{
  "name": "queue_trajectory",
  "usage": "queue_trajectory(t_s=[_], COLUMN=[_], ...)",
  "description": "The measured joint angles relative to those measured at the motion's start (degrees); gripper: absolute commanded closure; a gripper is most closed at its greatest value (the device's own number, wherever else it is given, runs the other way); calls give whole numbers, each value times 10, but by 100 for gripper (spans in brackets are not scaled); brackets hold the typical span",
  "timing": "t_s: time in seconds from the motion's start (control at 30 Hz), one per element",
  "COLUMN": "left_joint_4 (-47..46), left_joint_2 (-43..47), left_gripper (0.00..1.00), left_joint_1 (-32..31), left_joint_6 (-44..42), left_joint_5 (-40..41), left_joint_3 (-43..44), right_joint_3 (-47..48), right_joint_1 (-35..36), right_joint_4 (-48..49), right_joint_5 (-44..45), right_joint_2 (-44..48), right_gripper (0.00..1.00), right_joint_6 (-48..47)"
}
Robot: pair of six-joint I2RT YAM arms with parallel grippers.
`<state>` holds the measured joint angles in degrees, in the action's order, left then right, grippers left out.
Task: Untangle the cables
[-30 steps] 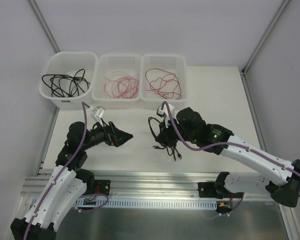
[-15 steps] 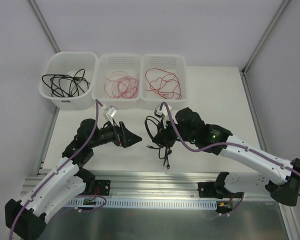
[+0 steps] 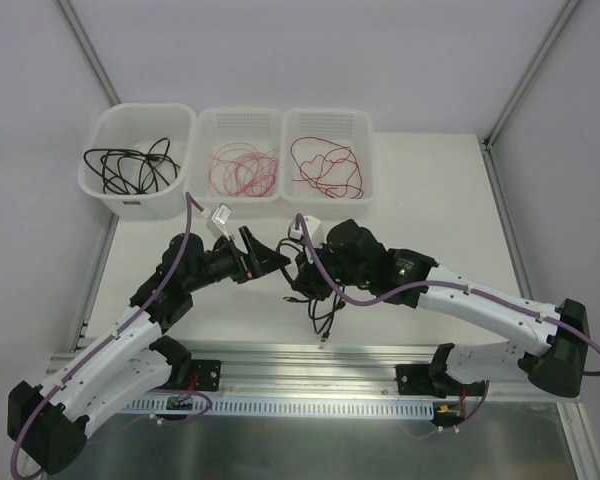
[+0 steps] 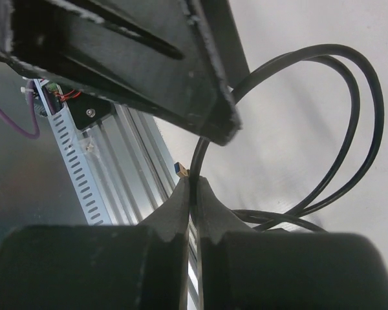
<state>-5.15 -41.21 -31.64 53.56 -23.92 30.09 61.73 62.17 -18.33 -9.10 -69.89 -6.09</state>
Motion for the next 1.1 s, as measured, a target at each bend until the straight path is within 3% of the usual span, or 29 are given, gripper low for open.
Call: queue_trajectory(t_s=[0.63,0.73,0.87,1.03,1.07,1.1], left_joint_4=[6,14,21,26,26,27], left_joint_2=[-44,-44,-40,-37,-39,-43], left_gripper=[13,21,40,48,53,64], left_joint_1=[-48,-48,-48,-48,-50,-53], left_joint_6=[46,46,48,50,50,51], left_joint_5=[65,67,77,81,82,82], left_joint_3=[21,21,20,20,21,22], right_joint_3=[21,21,21,21,21,21], right_joint_1=[34,35,35,38,39,41], right_joint_4=[-1,-4,-5,-5,-5,-5], right_joint_5=[31,42,54,55,55,55], right_joint_2=[-31,-31,-29,-24,-24,-24], right_gripper=[99,99,99,99,99,99], right_joint_6=[-32,-35,-37,-37,-39,-40])
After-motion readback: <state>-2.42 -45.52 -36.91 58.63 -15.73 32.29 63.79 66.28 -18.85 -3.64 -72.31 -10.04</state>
